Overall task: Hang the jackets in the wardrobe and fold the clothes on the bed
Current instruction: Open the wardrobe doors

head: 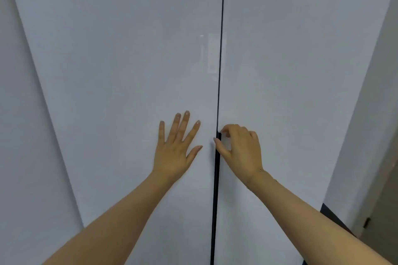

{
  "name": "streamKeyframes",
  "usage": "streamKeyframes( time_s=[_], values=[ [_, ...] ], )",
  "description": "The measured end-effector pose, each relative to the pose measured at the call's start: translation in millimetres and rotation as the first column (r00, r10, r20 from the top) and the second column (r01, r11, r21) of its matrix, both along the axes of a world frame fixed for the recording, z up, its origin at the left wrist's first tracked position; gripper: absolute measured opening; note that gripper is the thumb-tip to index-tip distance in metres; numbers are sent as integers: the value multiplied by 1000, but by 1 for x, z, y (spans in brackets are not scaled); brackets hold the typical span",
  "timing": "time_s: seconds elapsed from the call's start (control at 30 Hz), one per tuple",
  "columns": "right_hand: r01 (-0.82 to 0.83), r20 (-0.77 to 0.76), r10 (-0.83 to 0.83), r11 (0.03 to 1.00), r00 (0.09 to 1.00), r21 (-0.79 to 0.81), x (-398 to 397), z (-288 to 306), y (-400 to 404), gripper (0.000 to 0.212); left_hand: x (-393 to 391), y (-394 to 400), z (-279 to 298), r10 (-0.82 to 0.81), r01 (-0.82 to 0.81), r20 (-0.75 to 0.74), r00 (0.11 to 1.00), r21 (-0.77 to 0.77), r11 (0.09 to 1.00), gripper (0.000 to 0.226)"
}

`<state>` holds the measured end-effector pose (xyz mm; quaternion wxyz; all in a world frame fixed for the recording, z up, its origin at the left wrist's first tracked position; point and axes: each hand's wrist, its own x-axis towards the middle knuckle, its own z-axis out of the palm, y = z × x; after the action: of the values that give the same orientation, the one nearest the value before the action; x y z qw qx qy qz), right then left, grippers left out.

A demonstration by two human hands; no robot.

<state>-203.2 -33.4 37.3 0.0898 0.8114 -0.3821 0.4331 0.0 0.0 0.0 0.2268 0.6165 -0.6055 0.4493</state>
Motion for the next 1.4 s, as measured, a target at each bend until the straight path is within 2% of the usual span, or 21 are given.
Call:
streamKeyframes(
  time_s=[0.1,0.2,0.27,0.5,0.7,1.03,1.23,1.4],
  values=[
    [15,46,-19,996,999,90,16,5,-2,24,7,-6,-1,-28,28,2,1000,-33,999,67],
    [-30,165,-8,974,986,224,25,6,0,25,8,-9,-6,-59,60,19,998,-64,996,67],
    [-38,165,-5,966,986,257,25,7,2,25,11,-10,-6,-75,76,14,997,-66,995,67],
    [-2,146,-39,962,989,273,18,9,18,21,8,0,-3,-70,70,-20,997,13,997,69],
    [-35,144,-2,966,990,256,-13,6,49,22,-19,33,1,-59,74,-129,990,122,990,67],
    [-207,175,168,950,970,235,-117,0,117,18,-125,104,-6,-56,75,-147,988,126,989,66],
    [-256,134,230,939,964,231,-206,2,152,17,-216,140,-7,-27,50,-161,987,138,989,65],
    [-256,130,232,940,964,225,-290,1,168,13,-289,157,-6,-64,84,-138,988,139,987,64]
  ],
)
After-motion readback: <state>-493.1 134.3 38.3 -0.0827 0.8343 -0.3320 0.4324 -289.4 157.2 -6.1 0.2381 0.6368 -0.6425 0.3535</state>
